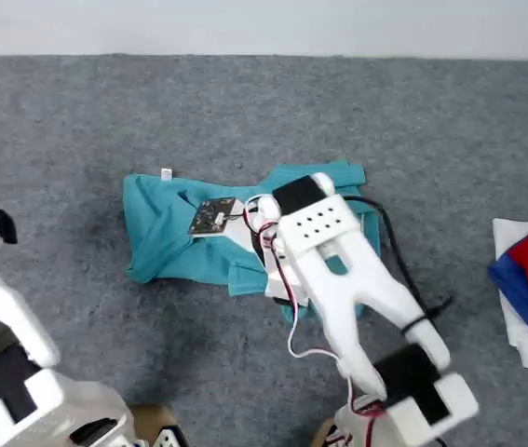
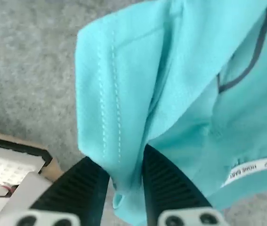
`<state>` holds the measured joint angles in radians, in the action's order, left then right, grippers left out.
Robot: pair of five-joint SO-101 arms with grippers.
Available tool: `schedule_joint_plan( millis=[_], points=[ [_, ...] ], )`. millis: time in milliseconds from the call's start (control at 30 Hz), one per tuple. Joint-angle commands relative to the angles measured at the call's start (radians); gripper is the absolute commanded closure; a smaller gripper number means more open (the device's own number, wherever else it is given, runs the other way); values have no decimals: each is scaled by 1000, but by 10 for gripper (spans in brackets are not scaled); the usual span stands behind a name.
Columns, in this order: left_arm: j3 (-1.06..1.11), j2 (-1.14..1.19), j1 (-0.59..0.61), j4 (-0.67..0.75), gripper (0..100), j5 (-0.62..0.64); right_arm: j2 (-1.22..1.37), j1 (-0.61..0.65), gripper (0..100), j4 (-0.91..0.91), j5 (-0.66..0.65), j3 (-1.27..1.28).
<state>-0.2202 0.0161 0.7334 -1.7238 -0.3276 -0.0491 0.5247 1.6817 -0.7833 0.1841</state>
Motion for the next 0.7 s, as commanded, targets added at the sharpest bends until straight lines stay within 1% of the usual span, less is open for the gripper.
schedule_joint_plan(
  millis=[0, 67, 167, 233, 333, 400, 500, 667],
  points=[
    [36, -78, -64, -32, 816, 8, -110, -15, 950, 68, -21, -34],
    [76, -101, -101, -32, 816, 8, -143, -45, 950, 74, -51, -34],
    [139, -126, -186, -31, 816, 8, -157, -124, 949, 30, -74, -34],
    [168, -127, -272, -28, 816, 8, -143, -183, 949, 2, -89, -34],
    [179, -104, -423, -28, 812, 15, -102, -240, 948, 1, -124, -34],
    [176, -72, -528, -26, 812, 17, -76, -262, 949, 1, -135, -34],
    [176, -2, -651, -23, 812, 17, -56, -280, 949, 1, -137, -34],
    [174, 143, -796, 15, 812, 54, -54, -285, 950, 2, -133, -34]
  ],
)
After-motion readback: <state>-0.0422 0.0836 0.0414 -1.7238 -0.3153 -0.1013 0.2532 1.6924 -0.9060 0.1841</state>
